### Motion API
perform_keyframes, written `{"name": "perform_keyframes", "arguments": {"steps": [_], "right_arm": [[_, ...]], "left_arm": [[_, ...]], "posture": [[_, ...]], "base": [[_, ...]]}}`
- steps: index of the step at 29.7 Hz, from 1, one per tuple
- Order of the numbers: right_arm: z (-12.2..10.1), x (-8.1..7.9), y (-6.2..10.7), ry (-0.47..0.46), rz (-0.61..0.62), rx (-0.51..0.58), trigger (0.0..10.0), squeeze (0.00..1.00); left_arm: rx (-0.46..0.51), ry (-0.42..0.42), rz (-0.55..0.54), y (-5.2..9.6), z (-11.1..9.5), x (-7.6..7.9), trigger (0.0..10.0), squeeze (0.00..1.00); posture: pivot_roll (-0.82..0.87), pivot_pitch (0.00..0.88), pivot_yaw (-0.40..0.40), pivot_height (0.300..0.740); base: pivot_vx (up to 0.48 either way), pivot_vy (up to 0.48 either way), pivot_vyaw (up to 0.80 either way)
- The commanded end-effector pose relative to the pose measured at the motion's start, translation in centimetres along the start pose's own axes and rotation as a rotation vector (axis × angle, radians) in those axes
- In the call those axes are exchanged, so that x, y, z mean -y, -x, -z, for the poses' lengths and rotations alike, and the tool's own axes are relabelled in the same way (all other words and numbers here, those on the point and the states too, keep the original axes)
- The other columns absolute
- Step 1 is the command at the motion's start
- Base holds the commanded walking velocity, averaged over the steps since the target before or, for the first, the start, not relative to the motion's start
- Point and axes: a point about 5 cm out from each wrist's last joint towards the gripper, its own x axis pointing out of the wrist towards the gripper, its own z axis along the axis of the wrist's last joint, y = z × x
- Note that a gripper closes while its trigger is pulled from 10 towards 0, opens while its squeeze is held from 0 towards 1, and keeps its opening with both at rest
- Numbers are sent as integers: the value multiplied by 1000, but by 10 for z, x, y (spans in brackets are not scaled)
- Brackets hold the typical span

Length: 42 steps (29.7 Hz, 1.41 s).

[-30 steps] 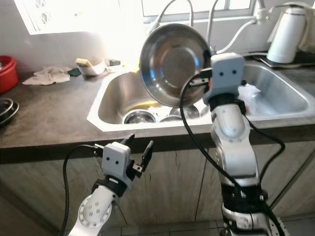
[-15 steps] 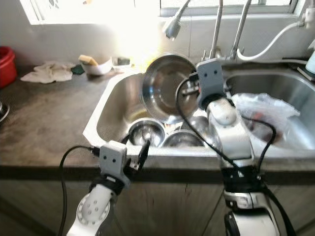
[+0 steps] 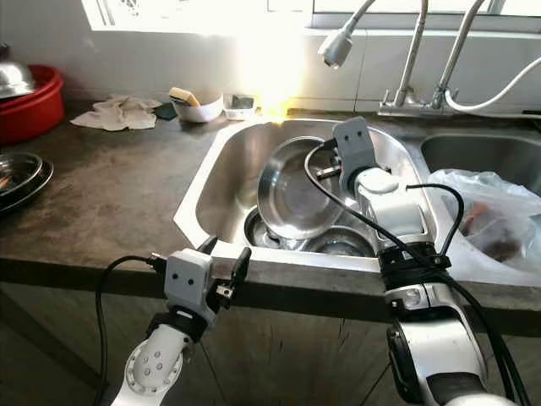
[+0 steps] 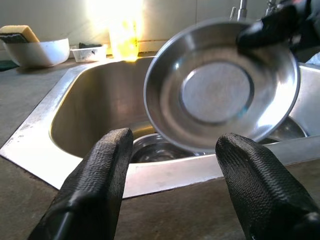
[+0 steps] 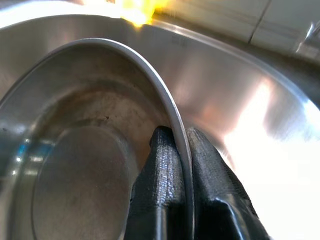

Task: Kitchen organization

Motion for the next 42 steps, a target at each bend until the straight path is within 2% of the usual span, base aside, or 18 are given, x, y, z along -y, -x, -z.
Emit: {"name": "perform_keyframes", "arguments": {"steps": [1,6,7,12,17,18,19,25,29,30,31,33,35,39,42], "right_arm": [[-3,10,-3,-50,37,-10,10000,0],[10,10,-7,-88,58,-77,10000,0],[18,14,-8,-87,101,-112,10000,0],[31,23,-8,-102,181,-166,10000,0],[42,26,-9,-107,194,-211,10000,0],[45,26,-8,-114,195,-219,10000,55],[47,26,-8,-121,201,-227,10000,1000],[50,27,-8,-151,223,-224,10000,1000],[40,26,-7,-170,259,-159,10000,980],[35,27,-6,-176,271,-118,10000,576],[27,27,-4,-164,277,-69,10000,0],[16,25,1,-153,277,12,10000,0],[16,25,1,-153,277,12,10000,0],[0,11,25,-142,286,205,10000,0],[0,9,28,-146,286,221,10000,0]], "left_arm": [[0,-3,13,4,-4,4,10000,0],[-7,7,23,9,-5,6,10000,0],[-14,16,37,12,-6,8,10000,0],[-29,29,55,16,-6,11,10000,0],[-43,40,70,19,-6,13,10000,0],[-46,41,71,19,-6,14,10000,0],[-48,41,72,19,-7,14,10000,0],[-54,42,71,19,-7,14,10000,0],[-51,36,63,18,-7,11,10000,0],[-51,34,61,17,-7,11,10000,0],[-51,31,58,16,-7,10,10000,0],[-52,28,55,14,-6,9,10000,0],[-52,28,55,14,-6,9,10000,0],[-45,18,36,9,-5,3,10000,0],[-45,17,33,8,-5,3,10000,0]], "posture": [[52,103,-43,740],[58,121,-42,740],[63,128,-42,740],[62,143,-33,740],[60,156,-31,740],[60,159,-31,740],[60,164,-29,740],[64,165,-29,740],[66,161,-30,740],[65,158,-29,740],[64,153,-29,740],[59,146,-25,740],[59,146,-25,740],[50,127,-20,740],[50,127,-20,740]], "base": [[0,0,0],[0,0,0],[0,0,0],[0,0,0],[0,0,0],[0,0,0],[0,0,0],[0,0,0],[0,0,0],[0,0,0],[0,0,0],[0,0,0],[0,0,0],[0,0,0],[0,0,0]]}}
